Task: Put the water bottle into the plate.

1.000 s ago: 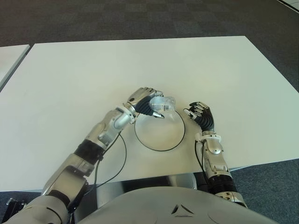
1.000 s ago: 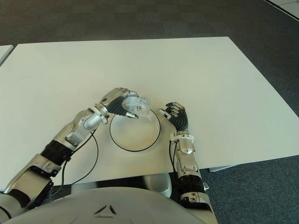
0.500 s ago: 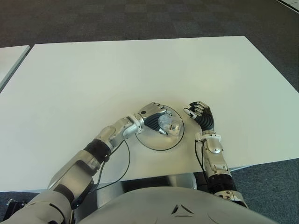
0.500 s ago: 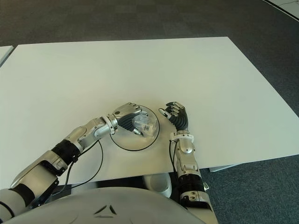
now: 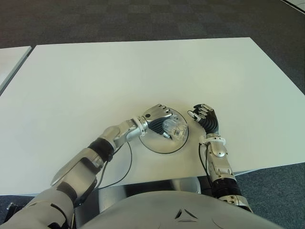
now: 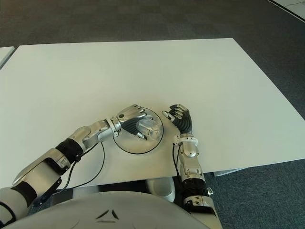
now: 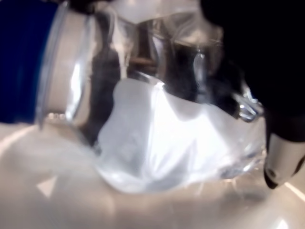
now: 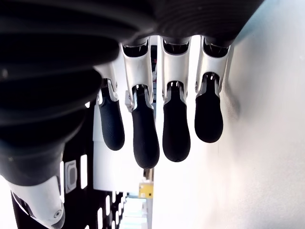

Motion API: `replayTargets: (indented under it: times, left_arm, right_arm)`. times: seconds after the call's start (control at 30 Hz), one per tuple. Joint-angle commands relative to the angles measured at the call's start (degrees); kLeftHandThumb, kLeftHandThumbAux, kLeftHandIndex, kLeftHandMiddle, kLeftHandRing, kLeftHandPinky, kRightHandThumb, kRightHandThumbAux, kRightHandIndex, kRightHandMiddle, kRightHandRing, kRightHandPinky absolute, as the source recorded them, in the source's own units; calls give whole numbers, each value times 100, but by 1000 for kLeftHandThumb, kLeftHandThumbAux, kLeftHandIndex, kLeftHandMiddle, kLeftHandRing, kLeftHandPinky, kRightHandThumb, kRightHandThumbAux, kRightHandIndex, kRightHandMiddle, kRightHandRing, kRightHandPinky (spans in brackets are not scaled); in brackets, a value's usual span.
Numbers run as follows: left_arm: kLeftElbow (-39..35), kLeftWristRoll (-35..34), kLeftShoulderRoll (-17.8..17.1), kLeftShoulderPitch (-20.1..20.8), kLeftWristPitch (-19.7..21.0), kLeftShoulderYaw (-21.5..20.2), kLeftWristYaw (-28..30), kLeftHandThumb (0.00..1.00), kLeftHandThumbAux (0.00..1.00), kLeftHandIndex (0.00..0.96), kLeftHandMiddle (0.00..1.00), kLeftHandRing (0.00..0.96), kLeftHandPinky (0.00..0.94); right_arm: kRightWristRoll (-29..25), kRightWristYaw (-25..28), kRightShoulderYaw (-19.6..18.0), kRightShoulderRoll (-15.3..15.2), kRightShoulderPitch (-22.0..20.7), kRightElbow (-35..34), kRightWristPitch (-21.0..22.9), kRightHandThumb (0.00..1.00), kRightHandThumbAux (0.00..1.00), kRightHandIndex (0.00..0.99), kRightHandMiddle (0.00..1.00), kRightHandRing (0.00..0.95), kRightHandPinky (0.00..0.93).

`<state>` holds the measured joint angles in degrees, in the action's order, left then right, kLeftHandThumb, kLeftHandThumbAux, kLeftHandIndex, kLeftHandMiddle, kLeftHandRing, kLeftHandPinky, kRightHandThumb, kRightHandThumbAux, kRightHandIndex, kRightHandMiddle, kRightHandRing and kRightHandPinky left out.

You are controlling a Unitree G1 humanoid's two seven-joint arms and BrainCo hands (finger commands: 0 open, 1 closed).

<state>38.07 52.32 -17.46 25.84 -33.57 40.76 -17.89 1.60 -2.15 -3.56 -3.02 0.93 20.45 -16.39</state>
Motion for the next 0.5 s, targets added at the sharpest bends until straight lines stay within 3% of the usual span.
replayTargets:
  times: [0.03, 0.23, 0.43, 0.5]
  left_arm:
    - [457, 569, -119, -55, 64, 374, -502, 743, 698, 443, 870, 866, 864]
    - [627, 804, -220, 39, 34, 535, -1123, 727, 695, 440, 801, 784, 746]
    - [636, 765, -314, 58, -100, 565, -1217, 719, 693, 433, 709, 697, 647]
    - [591, 745, -352, 71, -138, 572, -1146, 710, 696, 427, 590, 576, 546]
  right_arm:
    - [-31, 27, 3, 30, 127, 140, 175, 706, 729, 433, 608, 627, 643]
    - [-33, 20, 1, 38, 127, 143, 185, 707, 729, 433, 611, 628, 645]
    - [-51, 41, 4, 44, 130, 144, 168, 707, 729, 433, 610, 627, 647]
    - [-64, 52, 1, 48, 130, 151, 149, 707, 729, 433, 608, 627, 647]
